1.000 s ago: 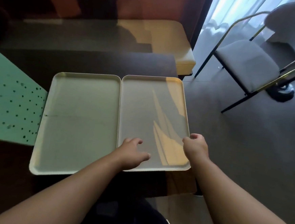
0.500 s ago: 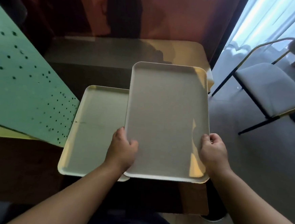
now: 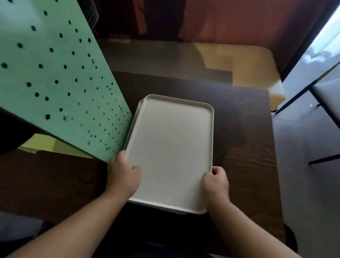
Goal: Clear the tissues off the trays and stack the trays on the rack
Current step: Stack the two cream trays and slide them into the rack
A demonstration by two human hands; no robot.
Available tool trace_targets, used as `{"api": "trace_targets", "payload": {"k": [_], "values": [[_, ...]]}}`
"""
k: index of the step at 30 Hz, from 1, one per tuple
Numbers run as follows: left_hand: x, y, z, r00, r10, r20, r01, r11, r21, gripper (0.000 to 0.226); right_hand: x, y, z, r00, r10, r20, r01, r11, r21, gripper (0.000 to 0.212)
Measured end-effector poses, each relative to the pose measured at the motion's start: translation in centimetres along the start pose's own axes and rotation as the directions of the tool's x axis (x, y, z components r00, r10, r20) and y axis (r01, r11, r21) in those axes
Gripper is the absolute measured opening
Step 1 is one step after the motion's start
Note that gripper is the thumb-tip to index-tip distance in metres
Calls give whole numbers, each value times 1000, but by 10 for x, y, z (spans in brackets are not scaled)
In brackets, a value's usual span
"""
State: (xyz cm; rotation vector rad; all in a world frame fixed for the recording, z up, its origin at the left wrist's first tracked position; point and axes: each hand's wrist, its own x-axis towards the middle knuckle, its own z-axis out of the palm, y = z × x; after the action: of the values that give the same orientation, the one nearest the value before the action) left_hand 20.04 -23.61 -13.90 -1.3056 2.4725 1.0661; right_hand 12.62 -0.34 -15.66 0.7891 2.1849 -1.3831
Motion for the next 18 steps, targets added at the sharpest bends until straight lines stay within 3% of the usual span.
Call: {"api": "trace_targets", "payload": {"k": [4,7,10,14,18], "values": [[-7,2,-14,998,-20,59,18,999,29,67,-8,2,22,1000,-12,-17,10,994,-112,19],[-14,1,-17,986,41,162,-54,996,75,73,-9,2,28,1000,19,-15,-21,986,-163,19],[-12,-8,-13,964,111,240,-148,978,144,74,-11,-1,31,999,32,-5,-33,970,-241,33],[-4,-13,-15,948,100,303,-166,965,202,75,-11,-3,37,1000,14,26,-4,942,-334,54],[1,-13,-19,934,88,347,-197,936,292,69,-6,-6,40,998,55,9,-49,939,-339,58]]}}
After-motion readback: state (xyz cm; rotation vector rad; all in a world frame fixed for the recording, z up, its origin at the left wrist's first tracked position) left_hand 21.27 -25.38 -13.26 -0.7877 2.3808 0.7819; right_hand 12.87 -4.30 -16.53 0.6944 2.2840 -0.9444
